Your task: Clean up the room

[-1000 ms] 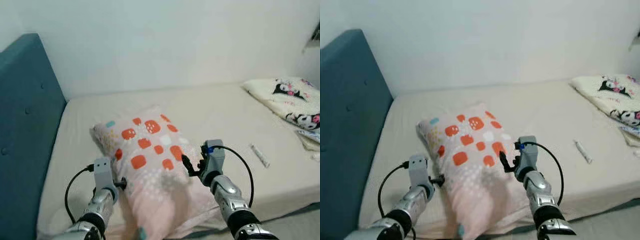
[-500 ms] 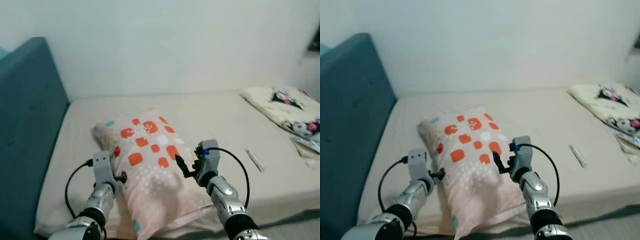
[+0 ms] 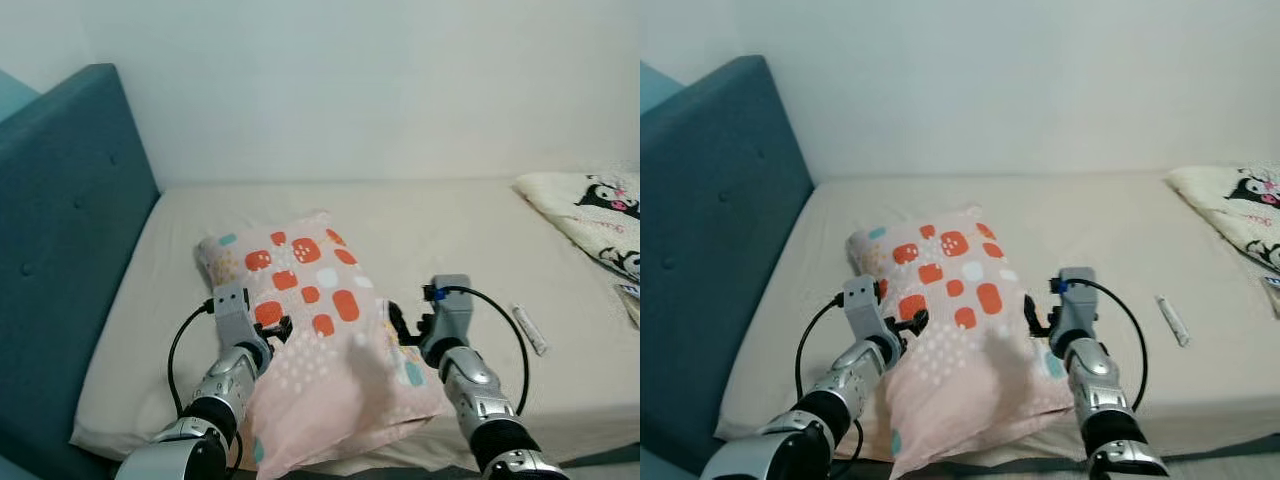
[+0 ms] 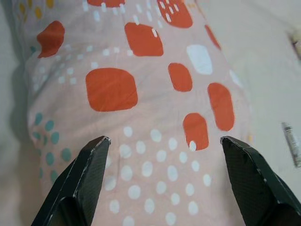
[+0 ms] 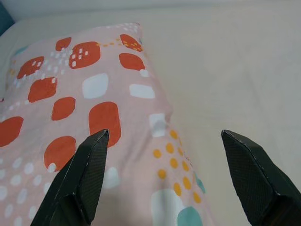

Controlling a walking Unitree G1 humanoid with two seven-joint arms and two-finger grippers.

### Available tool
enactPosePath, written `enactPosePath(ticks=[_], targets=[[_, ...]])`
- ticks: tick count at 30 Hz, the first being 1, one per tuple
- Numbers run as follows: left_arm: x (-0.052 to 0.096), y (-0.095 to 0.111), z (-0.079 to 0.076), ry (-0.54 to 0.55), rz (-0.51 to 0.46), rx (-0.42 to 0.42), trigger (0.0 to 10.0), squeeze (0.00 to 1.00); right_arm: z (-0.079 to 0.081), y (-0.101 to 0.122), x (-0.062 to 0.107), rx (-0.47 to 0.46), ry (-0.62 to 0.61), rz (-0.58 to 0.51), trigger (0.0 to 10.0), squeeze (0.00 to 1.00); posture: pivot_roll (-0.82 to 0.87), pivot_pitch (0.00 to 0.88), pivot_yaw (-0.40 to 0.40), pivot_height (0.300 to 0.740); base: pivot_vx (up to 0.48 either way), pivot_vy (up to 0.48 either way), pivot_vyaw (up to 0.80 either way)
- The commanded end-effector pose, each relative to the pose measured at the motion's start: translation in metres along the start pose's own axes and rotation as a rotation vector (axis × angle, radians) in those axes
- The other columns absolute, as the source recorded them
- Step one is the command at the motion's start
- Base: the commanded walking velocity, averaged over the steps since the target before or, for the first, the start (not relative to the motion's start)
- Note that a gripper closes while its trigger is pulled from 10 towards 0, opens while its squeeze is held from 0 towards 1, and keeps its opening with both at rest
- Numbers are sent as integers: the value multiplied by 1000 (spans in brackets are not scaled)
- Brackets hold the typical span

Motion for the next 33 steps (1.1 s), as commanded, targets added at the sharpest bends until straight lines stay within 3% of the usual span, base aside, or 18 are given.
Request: enactPosePath(ticks=[1, 7, 14, 22, 29, 33], targets=[[0, 6, 3, -6, -24, 8, 10000, 0, 1, 2, 0, -31, 2, -5, 10000, 0, 60, 37, -18, 740, 0, 0, 0], [0, 21, 5, -43, -86, 58, 10000, 0, -5, 8, -1, -60, -7, -10, 10000, 0, 57, 41, -17, 715, 0, 0, 0], [2, 20, -11, -182, -90, 12, 10000, 0, -16, 26, 0, -76, -36, -68, 10000, 0, 45, 43, -9, 680, 0, 0, 0], [-1, 28, -12, -177, -100, 9, 10000, 0, -35, 59, 6, -100, -51, -165, 10000, 0, 20, 55, 0, 650, 0, 0, 0], [-4, 44, -15, -163, -136, 7, 10000, 0, -51, 59, 14, -100, -93, -172, 10000, 0, 14, 61, 0, 630, 0, 0, 0], [-7, 67, -14, -126, -190, -18, 10000, 0, -62, 41, 25, -109, -133, -132, 10000, 0, 4, 74, 0, 610, 0, 0, 0]])
Point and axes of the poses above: a point about 5 cm out from each wrist's last joint towards the gripper, its own x axis pointing back from the gripper into the wrist, its own y axis along the axis of the wrist's last joint, z = x × y, the point moved 6 cm from there along -x, pointing out of the wrist towards the gripper, and after that the axes turned 5 degrees about -x, right-handed, at the moved point
